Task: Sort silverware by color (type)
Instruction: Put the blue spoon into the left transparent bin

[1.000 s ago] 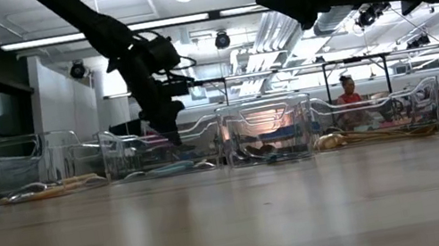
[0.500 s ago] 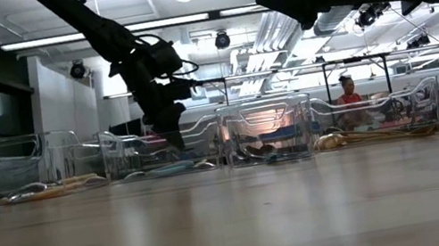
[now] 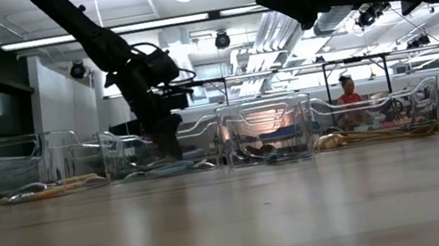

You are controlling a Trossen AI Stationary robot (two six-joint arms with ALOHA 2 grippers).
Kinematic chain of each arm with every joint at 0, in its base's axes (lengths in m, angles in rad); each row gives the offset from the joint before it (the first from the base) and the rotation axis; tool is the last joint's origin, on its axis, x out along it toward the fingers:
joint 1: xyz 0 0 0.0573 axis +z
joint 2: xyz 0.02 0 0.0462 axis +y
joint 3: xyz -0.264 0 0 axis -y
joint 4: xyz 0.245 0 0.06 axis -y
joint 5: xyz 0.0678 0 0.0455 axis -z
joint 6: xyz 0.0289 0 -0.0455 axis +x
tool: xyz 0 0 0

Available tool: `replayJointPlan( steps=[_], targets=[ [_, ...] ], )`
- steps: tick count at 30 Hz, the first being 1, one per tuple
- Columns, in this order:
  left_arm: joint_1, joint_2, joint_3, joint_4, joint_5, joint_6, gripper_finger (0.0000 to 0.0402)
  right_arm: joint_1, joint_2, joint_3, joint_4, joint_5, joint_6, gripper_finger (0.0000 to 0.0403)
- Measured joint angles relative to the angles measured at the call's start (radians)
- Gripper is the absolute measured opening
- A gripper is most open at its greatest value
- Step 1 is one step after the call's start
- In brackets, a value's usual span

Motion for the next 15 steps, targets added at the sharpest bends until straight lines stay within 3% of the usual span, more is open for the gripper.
replayJointPlan(
  steps=[15],
  targets=[
    [0.005, 0.001, -0.02, 0.023, 0.0, 0.013, 0.0025, 0.0, 0.0, 0.0, 0.0, 0.0, 0.0, 0.0197]
  ],
)
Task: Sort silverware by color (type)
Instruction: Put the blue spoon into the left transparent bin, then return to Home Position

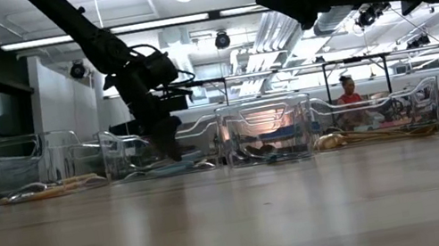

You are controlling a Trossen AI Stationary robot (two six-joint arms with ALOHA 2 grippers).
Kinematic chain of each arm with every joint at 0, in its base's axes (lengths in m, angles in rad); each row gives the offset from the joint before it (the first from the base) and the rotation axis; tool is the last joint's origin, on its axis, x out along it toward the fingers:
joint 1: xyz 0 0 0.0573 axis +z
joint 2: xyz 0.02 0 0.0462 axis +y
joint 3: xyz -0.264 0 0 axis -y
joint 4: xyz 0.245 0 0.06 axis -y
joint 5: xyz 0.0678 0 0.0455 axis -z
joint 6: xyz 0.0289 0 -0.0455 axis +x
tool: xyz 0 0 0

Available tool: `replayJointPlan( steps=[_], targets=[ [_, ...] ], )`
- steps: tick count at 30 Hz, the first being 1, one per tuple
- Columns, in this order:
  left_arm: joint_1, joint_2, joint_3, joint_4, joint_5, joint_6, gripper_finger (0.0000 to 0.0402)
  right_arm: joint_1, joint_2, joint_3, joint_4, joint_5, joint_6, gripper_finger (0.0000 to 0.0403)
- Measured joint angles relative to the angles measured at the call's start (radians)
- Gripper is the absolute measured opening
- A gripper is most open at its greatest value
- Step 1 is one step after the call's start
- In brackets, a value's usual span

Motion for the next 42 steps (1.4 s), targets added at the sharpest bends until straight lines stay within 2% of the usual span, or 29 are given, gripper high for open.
replayJointPlan(
  steps=[7, 18, 34, 42],
  targets=[
    [0.0, 0.0, 0.0, 0.0, 0.0, -0.006, 0.0062, 0.0, 0.0, 0.0, 0.0, 0.0, 0.0, 0.0197],
    [0.0, 0.0, 0.0, 0.0, -0.001, -0.015, 0.0095, 0.0, 0.0, 0.0, 0.0, 0.0, 0.0, 0.0197],
    [0.0, 0.0, 0.0, -0.008, -0.039, -0.026, 0.0188, 0.0, 0.0, 0.0, 0.0, 0.0, 0.0, 0.0197],
    [0.0, -0.071, 0.092, -0.183, -0.05, -0.001, 0.0193, 0.0, 0.0, 0.0, -0.001, 0.0, -0.007, 0.0197]
  ],
)
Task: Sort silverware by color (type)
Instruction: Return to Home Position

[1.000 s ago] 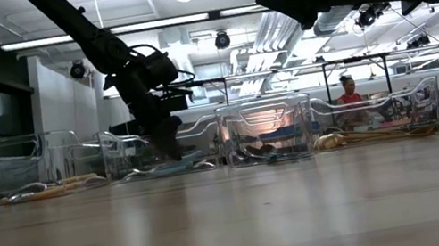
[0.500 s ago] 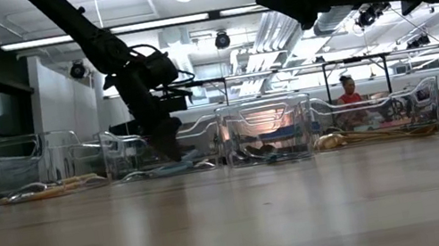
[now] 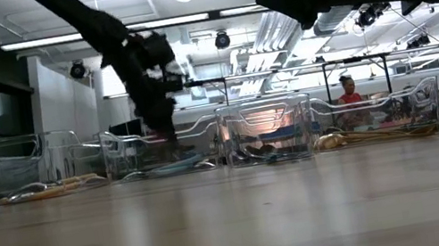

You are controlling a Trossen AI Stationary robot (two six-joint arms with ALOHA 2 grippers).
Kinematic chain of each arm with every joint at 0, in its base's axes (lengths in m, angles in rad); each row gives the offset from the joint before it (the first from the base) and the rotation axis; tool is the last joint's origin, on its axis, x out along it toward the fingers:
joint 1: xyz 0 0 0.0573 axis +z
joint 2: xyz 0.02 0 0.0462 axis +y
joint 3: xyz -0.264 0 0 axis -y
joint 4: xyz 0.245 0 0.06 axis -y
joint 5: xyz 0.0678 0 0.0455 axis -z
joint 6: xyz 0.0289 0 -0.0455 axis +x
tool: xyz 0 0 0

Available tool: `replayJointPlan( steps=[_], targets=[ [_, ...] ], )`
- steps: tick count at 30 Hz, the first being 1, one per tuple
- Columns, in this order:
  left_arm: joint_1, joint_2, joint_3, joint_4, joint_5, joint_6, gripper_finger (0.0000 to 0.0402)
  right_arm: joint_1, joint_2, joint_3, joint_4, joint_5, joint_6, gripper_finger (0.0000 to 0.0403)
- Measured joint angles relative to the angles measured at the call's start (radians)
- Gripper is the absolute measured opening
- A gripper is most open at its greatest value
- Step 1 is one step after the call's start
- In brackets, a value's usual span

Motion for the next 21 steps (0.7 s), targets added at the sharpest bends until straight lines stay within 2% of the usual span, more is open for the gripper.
replayJointPlan(
  steps=[4, 10, 13, 16, 21],
  targets=[
    [0.0, -0.107, 0.019, 0.01, 0.012, -0.018, 0.0193, 0.0, 0.0, 0.0, -0.005, 0.0, -0.001, 0.0197],
    [-0.017, -0.301, -0.047, 0.128, 0.207, -0.133, 0.0193, 0.0, 0.0, 0.0, -0.011, 0.0, -0.001, 0.0197],
    [-0.06, -0.403, -0.143, 0.236, 0.29, -0.182, 0.0193, 0.0, 0.0, 0.0, -0.011, 0.0, -0.001, 0.0197],
    [-0.135, -0.509, -0.273, 0.357, 0.332, -0.223, 0.0193, 0.0, 0.0, 0.0, -0.011, 0.0, -0.001, 0.0197],
    [-0.303, -0.68, -0.542, 0.666, 0.333, -0.313, 0.0193, 0.0, 0.0, 0.0, -0.011, 0.0, -0.001, 0.0197]
  ],
)
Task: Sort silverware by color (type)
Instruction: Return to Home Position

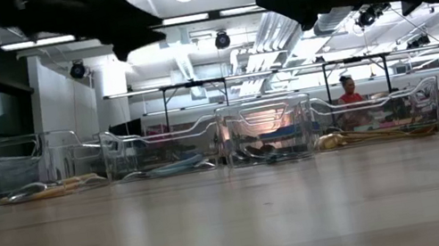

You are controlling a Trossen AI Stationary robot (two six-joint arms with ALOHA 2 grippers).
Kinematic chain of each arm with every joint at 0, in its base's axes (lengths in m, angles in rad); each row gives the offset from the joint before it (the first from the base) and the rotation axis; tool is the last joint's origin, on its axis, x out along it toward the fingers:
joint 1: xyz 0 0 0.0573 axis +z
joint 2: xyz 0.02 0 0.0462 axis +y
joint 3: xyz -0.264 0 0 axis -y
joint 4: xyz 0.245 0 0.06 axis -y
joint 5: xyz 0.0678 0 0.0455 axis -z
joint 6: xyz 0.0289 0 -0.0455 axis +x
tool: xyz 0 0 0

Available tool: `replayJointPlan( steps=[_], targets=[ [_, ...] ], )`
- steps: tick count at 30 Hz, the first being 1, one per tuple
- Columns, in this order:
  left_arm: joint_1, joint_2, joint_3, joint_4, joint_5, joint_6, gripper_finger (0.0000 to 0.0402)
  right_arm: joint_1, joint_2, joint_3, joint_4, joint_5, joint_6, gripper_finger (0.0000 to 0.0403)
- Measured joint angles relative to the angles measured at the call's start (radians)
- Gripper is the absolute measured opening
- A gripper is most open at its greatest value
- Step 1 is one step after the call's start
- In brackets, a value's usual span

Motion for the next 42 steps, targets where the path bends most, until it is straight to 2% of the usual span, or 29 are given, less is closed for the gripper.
replayJointPlan(
  steps=[6, 11, 15, 35, 39, 42],
  targets=[
    [-0.177, -0.137, -0.278, 0.414, -0.118, -0.044, 0.0193, 0.0, 0.0, 0.0, 0.013, 0.0, 0.0, 0.0197],
    [-0.244, -0.181, -0.388, 0.587, -0.205, -0.002, 0.0193, 0.0, 0.0, 0.0, 0.023, 0.0, 0.0, 0.0197],
    [-0.247, -0.2, -0.399, 0.587, -0.24, 0.009, 0.0193, 0.0, 0.0, 0.0, 0.031, 0.0, -0.014, 0.0197],
    [-0.247, -0.2, -0.399, 0.584, -0.233, 0.027, 0.019, 0.0, 0.0, 0.0, 0.031, 0.0, 0.008, 0.0197],
    [-0.247, -0.213, -0.399, 0.576, -0.241, 0.0, 0.016, 0.001, 0.0, 0.0, 0.031, 0.0, 0.008, 0.0197],
    [-0.255, -0.267, -0.398, 0.521, -0.24, 0.01, 0.0105, 0.001, 0.0, 0.0, 0.017, 0.0, 0.008, 0.0197]
  ],
)
